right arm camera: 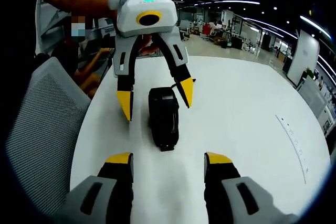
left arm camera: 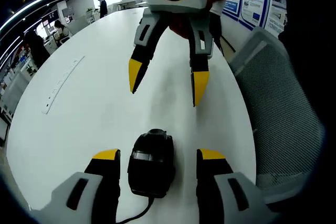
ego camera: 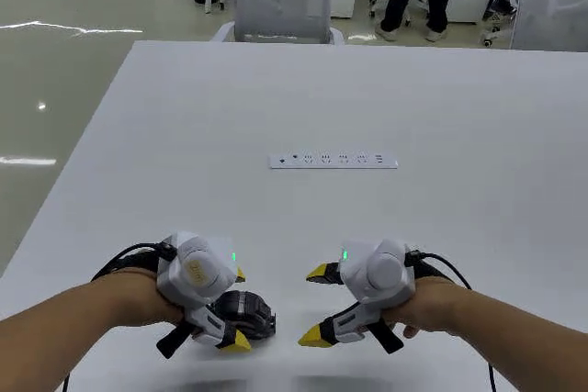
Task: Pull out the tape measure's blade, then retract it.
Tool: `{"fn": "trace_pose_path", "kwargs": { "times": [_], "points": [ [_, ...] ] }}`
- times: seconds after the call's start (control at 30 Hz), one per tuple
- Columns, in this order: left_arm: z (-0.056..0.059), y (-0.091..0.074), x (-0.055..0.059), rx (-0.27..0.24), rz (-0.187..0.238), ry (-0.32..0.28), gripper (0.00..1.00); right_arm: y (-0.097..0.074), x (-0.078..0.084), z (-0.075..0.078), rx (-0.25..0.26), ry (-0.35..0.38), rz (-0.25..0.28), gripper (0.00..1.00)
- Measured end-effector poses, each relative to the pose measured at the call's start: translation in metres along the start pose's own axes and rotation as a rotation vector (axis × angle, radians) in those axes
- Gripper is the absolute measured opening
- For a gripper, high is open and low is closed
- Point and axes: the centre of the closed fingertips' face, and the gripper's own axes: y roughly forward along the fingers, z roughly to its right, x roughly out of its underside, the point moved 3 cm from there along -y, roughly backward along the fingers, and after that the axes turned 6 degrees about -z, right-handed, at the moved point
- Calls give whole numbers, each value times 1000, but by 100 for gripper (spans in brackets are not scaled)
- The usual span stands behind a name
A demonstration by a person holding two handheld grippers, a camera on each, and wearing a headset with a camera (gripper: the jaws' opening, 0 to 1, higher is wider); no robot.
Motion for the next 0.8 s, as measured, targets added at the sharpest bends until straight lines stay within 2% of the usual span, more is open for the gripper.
{"fn": "trace_pose_path", "kwargs": {
  "times": [0.03, 0.13, 0.3, 0.4, 0.57, 0.63, 0.8],
  "points": [
    [0, 2, 2, -1, -16, 7, 53, 7, 0, -3, -17, -17, -19, 53],
    [0, 6, 3, 4, -29, 12, 53, 18, 1, -5, -33, -27, -44, 49],
    [-7, 9, 7, -14, -54, 18, 49, 26, 0, -2, -36, -37, -59, 42],
    [-7, 11, 6, -11, -57, 12, 46, 31, 3, 0, -36, -59, -84, 36],
    [-4, 16, 3, 0, -71, 39, 41, 38, 5, 2, -58, -72, -111, 28],
    [-6, 17, 3, -6, -70, 59, 38, 39, 4, 1, -61, -73, -116, 27],
    [-10, 16, 3, -9, -63, 48, 33, 43, 3, 3, -66, -70, -130, 27]
  ]
}}
